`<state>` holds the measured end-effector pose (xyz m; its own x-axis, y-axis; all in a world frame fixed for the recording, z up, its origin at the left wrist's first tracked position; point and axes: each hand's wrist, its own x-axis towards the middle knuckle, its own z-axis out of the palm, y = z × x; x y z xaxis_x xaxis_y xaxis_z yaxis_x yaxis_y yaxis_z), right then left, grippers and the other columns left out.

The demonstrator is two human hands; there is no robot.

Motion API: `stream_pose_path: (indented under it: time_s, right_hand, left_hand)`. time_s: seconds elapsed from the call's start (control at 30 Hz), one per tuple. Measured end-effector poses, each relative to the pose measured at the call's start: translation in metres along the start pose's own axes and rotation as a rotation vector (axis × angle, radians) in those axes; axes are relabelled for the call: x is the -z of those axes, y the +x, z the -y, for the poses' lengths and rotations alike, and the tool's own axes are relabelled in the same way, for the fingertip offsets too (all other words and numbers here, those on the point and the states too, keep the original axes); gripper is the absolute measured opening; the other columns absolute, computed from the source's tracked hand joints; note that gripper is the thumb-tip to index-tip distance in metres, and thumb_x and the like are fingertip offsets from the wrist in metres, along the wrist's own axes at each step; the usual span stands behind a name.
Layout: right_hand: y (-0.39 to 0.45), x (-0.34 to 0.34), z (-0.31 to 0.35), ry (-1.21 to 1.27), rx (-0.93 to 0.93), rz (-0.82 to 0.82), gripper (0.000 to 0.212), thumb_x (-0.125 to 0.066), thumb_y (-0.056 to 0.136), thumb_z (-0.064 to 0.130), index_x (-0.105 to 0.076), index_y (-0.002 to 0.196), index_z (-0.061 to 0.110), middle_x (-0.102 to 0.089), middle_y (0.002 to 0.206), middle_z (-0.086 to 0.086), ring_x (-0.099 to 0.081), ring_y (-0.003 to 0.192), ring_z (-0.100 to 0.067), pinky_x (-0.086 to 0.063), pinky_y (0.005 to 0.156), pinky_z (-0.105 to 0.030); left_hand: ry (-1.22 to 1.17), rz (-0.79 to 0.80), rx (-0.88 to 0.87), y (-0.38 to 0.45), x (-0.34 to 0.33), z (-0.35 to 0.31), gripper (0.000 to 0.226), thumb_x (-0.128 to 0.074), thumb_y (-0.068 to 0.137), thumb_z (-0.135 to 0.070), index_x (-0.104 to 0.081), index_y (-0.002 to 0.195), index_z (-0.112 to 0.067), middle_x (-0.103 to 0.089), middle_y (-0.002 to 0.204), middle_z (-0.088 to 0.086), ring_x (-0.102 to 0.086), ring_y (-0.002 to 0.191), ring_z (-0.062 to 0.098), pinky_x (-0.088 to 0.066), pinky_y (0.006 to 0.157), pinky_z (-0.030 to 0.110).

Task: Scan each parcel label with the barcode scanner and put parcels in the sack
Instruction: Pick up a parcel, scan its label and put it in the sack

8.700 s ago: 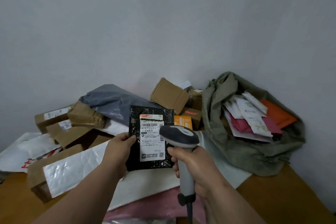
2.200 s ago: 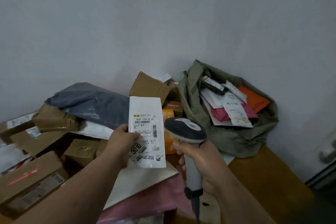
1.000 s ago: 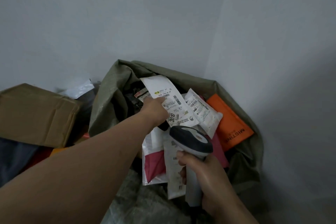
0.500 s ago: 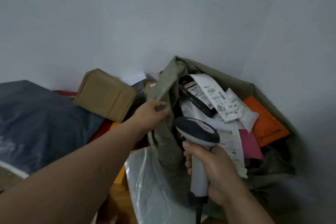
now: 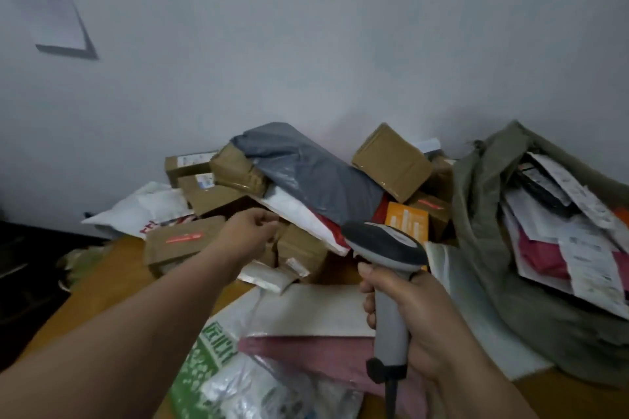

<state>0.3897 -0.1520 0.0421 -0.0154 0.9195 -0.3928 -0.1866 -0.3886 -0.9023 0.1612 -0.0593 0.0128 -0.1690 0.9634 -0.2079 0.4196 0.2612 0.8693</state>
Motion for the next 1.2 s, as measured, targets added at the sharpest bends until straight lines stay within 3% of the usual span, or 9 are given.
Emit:
stream_pose_path:
  time_s: [0.17, 0.33, 0.47, 0.57, 0.77, 1.0, 1.2]
  right_hand:
    - [-0.016, -0.069, -0.014, -0.075, 0.022, 0.069, 0.017, -0.081, 0.078, 0.018, -0.073, 0.080, 0.003, -0.064, 0.071, -0.014, -0.059, 0.060, -0.021, -0.047, 0.058, -0.035]
    - [-0.024, -0.120, -0.022, -0.057, -0.034, 0.203, 0.023, -0.079, 0.081, 0.015, -0.069, 0.088, -0.004, -0.059, 0.071, -0.016, -0.056, 0.054, -0.019, -0.050, 0.048, -0.028]
    - [-0.020, -0.159, -0.037, -0.122, 0.006, 0.262, 0.020, -0.080, 0.080, 0.020, -0.070, 0.085, 0.004, -0.060, 0.066, -0.011, -0.057, 0.058, -0.018, -0.050, 0.059, -0.034]
    - [-0.016, -0.195, -0.046, -0.104, 0.039, 0.280, 0.016, -0.079, 0.081, 0.017, -0.070, 0.087, 0.005, -0.062, 0.067, -0.008, -0.058, 0.059, -0.017, -0.048, 0.056, -0.032]
    - [0.018, -0.280, -0.057, -0.075, 0.057, 0.212, 0.019, -0.077, 0.082, 0.015, -0.070, 0.092, 0.001, -0.061, 0.066, -0.008, -0.057, 0.057, -0.017, -0.047, 0.054, -0.031]
    - [0.066, -0.382, -0.072, -0.004, 0.026, 0.065, 0.023, -0.080, 0.080, 0.019, -0.071, 0.089, 0.000, -0.063, 0.062, -0.005, -0.059, 0.058, -0.016, -0.049, 0.059, -0.033]
    - [0.099, -0.413, -0.075, -0.091, 0.014, -0.044, 0.026, -0.080, 0.081, 0.025, -0.070, 0.084, 0.001, -0.062, 0.063, -0.006, -0.058, 0.061, -0.020, -0.048, 0.063, -0.034]
  left_hand:
    - [-0.043, -0.100, 0.064, -0.032, 0.081, 0.056, 0.012, -0.053, 0.101, -0.014, -0.064, 0.105, -0.017, -0.065, 0.093, 0.012, -0.055, 0.068, 0.017, -0.047, 0.056, 0.024]
    - [-0.108, -0.226, 0.176, -0.056, 0.131, 0.099, 0.015, -0.053, 0.101, -0.014, -0.065, 0.108, -0.011, -0.066, 0.087, 0.012, -0.052, 0.065, 0.019, -0.044, 0.057, 0.028]
    - [-0.097, -0.283, 0.198, -0.069, 0.162, 0.125, 0.015, -0.052, 0.102, -0.017, -0.064, 0.110, -0.011, -0.062, 0.089, 0.012, -0.052, 0.071, 0.023, -0.047, 0.067, 0.036]
    - [-0.075, -0.284, 0.207, -0.068, 0.189, 0.141, 0.017, -0.051, 0.103, -0.018, -0.063, 0.114, -0.014, -0.064, 0.096, 0.014, -0.055, 0.074, 0.021, -0.050, 0.068, 0.032]
    - [-0.074, -0.282, 0.188, -0.020, 0.257, 0.176, 0.018, -0.052, 0.102, -0.017, -0.063, 0.115, -0.014, -0.066, 0.096, 0.013, -0.057, 0.076, 0.021, -0.049, 0.067, 0.031]
    - [0.036, -0.157, 0.147, 0.066, 0.323, 0.201, 0.013, -0.057, 0.099, -0.022, -0.065, 0.109, -0.021, -0.067, 0.098, 0.007, -0.064, 0.089, 0.023, -0.055, 0.075, 0.037]
    - [0.223, -0.084, 0.046, 0.131, 0.339, 0.207, 0.030, -0.056, 0.099, -0.026, -0.062, 0.128, -0.019, -0.066, 0.119, 0.004, -0.064, 0.098, 0.018, -0.056, 0.090, 0.039]
